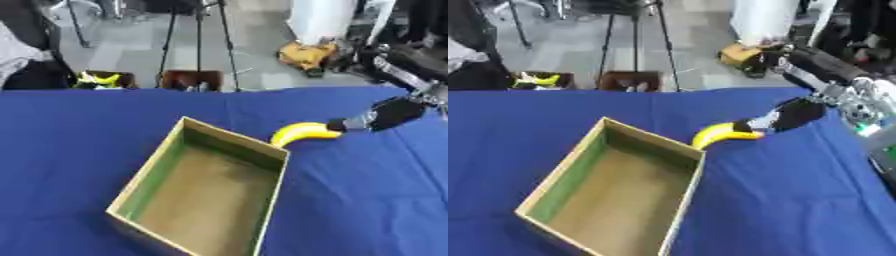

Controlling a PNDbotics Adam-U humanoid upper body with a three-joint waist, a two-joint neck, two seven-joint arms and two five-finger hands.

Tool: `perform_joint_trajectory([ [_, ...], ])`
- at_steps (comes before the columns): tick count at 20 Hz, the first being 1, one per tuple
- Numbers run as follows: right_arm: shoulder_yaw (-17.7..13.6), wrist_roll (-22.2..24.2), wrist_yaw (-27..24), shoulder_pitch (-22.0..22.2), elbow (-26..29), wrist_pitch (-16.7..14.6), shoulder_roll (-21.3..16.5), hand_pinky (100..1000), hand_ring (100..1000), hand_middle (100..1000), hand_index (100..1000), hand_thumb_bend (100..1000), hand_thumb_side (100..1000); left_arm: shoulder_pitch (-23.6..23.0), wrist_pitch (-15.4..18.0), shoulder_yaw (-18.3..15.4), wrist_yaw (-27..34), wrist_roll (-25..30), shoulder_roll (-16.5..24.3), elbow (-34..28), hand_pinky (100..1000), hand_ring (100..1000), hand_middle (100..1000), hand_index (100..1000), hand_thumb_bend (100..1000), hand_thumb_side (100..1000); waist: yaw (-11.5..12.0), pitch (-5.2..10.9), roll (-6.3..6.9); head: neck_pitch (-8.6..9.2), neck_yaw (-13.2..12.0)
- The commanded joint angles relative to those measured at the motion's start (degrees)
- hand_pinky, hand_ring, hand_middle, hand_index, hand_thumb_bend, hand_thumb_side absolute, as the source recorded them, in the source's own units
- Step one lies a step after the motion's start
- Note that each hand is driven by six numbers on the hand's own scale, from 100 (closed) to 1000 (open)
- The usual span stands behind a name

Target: Pick up objects on the table and place them in the box.

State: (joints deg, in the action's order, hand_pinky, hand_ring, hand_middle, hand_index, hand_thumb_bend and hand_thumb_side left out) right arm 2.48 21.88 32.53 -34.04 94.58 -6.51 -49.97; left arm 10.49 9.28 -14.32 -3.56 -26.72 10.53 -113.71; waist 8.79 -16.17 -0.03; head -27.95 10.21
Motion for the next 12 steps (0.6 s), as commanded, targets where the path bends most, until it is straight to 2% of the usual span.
perform_joint_trajectory([
  [1,-0.32,1.57,2.16,-1.54,-0.90,-0.69,-1.72,837,847,772,903,540,583,0.31,0.04,-0.01,-0.31,0.32,0.34,-0.88,222,432,421,618,100,1000,0.11,0.67,0.07,0.77,-0.63],
  [6,0.30,2.27,3.23,-2.72,-2.68,-1.87,-1.31,840,835,783,902,446,569,0.42,-0.01,0.07,-0.32,0.53,0.14,-0.88,220,431,421,617,100,1000,0.26,0.29,0.19,0.93,-1.34],
  [9,0.96,2.72,3.85,-3.59,-3.92,-2.19,-1.07,835,826,781,892,434,556,0.43,-0.06,0.13,-0.36,0.65,0.03,-0.88,220,430,421,617,100,1000,0.32,0.12,0.28,0.83,-1.82],
  [12,1.86,3.21,4.27,-4.65,-6.05,-2.11,-0.53,826,809,769,881,459,512,0.49,-0.03,0.25,-0.33,0.80,-0.01,-0.88,219,430,421,617,100,1000,0.45,-0.05,0.39,0.87,-1.92],
])
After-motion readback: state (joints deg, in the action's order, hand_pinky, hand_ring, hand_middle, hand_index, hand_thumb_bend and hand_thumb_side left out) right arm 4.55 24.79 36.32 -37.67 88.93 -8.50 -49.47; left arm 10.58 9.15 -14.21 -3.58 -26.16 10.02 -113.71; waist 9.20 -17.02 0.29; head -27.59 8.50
